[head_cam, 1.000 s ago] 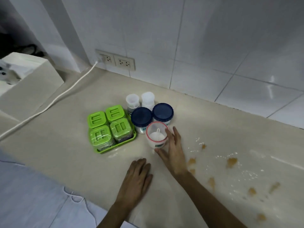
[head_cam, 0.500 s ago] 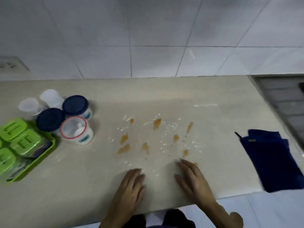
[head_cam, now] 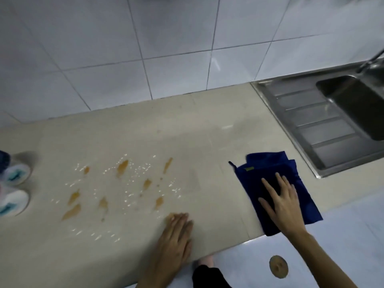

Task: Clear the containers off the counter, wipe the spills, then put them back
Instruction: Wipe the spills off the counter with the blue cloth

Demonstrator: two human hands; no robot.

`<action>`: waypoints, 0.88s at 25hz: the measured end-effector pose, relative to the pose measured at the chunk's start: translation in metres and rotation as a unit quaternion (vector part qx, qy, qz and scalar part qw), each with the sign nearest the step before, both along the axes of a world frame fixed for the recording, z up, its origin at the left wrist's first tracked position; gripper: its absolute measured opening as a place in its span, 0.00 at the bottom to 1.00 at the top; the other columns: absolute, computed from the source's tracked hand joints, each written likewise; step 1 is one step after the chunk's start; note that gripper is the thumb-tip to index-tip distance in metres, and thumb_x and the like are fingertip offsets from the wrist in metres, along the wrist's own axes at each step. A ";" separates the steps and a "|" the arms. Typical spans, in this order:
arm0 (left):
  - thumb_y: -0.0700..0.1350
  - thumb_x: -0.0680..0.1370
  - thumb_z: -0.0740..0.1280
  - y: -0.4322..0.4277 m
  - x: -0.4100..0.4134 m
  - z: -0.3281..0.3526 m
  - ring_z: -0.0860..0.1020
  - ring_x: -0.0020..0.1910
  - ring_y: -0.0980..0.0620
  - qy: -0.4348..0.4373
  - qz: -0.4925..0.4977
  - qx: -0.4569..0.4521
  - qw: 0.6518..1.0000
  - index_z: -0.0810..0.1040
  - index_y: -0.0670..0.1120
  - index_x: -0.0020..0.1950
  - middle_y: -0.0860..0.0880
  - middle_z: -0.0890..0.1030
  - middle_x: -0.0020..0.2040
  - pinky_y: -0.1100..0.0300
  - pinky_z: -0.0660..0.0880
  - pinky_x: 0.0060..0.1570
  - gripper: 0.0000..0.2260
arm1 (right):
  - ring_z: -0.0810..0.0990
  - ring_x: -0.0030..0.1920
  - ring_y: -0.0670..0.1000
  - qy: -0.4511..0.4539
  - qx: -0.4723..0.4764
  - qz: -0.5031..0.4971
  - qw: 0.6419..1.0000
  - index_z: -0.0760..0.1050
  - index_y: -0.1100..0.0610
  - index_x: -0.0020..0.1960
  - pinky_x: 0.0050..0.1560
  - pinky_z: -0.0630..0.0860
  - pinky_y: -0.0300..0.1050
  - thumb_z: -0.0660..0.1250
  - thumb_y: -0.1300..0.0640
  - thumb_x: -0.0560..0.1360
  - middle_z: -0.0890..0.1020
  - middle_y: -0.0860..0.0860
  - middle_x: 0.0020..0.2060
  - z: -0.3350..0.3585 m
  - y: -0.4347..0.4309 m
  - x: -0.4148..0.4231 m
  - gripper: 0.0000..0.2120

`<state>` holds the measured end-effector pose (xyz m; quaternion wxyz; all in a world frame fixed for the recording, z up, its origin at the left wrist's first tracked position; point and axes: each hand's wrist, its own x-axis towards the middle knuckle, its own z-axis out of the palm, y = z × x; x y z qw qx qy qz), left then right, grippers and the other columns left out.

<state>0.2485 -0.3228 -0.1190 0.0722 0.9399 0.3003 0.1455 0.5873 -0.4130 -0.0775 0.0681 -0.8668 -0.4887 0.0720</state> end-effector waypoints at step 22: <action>0.52 0.81 0.52 0.037 -0.185 0.016 0.60 0.75 0.45 0.059 0.260 -0.136 0.954 0.64 0.40 0.74 0.44 0.62 0.76 0.51 0.52 0.76 0.25 | 0.44 0.77 0.60 0.006 -0.056 0.178 0.982 0.48 0.47 0.77 0.74 0.51 0.63 0.41 0.28 0.74 0.47 0.57 0.78 -0.025 0.072 -0.154 0.38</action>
